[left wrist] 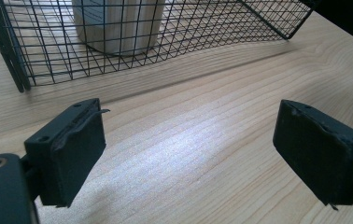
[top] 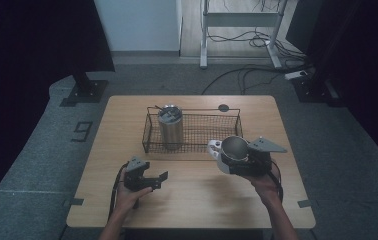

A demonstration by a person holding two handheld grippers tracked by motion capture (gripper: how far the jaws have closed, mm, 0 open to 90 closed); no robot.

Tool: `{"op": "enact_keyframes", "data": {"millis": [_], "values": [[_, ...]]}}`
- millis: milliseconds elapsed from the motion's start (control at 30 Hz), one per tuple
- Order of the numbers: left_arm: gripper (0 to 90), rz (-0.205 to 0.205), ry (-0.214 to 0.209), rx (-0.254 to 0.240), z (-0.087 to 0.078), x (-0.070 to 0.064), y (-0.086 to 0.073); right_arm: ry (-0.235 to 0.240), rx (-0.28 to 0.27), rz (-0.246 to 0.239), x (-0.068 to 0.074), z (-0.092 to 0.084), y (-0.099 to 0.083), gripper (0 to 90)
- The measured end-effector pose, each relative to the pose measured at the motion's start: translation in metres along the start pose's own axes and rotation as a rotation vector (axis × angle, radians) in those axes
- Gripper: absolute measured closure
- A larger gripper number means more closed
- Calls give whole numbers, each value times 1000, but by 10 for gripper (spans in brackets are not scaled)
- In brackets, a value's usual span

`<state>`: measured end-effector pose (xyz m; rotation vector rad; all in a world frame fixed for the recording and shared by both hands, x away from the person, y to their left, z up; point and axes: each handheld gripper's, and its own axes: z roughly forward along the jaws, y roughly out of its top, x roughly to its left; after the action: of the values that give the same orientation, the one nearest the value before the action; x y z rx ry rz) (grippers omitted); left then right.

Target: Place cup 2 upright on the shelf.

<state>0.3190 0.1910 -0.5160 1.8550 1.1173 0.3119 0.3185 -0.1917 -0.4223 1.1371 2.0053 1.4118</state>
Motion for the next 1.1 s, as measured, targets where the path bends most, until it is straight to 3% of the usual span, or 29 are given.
{"op": "enact_keyframes", "data": {"millis": [1100], "values": [[94,-8,-4,1,1,0,-1,1,-9,-3,-4,13,27,63]]}}
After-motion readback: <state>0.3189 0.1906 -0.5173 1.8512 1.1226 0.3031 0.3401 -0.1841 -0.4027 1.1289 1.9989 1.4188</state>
